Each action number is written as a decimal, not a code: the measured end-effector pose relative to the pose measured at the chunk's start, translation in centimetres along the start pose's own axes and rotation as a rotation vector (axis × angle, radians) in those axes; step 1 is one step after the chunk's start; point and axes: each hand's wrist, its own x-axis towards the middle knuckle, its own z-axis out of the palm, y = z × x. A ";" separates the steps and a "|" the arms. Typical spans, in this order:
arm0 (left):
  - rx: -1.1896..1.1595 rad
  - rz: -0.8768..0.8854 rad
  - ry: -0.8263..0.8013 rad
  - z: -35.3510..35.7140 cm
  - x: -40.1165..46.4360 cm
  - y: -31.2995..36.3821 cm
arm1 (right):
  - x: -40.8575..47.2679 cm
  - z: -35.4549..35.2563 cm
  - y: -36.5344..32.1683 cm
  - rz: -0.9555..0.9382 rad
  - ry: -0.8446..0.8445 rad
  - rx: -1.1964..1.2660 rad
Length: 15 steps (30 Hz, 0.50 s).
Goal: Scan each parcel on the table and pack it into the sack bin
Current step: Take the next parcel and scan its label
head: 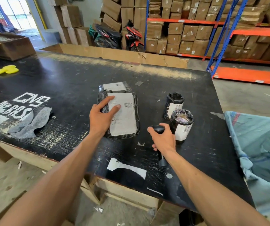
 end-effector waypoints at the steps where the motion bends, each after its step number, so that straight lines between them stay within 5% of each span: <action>1: -0.024 0.007 -0.001 -0.2 0.2 -0.1 | 0.0 0.3 0.2 0.012 -0.006 -0.047; 11: -0.174 -0.005 -0.009 0.5 1.3 -0.7 | 1.3 1.9 0.5 0.099 -0.044 -0.325; 15: -0.273 -0.042 -0.015 1.8 1.7 0.5 | 1.1 1.1 -1.7 -0.089 0.000 -0.943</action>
